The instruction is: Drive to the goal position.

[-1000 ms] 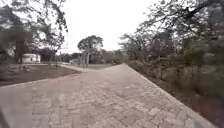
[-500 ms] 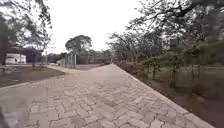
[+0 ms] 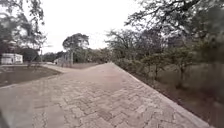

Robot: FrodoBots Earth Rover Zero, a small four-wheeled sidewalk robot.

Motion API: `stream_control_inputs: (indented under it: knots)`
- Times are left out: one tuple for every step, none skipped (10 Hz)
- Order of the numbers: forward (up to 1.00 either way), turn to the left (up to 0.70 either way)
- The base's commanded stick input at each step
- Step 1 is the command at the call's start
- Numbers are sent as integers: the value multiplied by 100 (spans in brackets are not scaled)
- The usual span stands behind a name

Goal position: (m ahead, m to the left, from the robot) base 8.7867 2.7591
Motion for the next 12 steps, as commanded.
stream_control_inputs:
  knots:
    - [70, 0]
    - [70, 0]
    - [70, 0]
    - [70, 0]
    - [70, 0]
    - [70, 0]
    - [70, 0]
    - [70, 0]
    - [70, 0]
    - [70, 0]
    - [70, 0]
    - [70, 0]
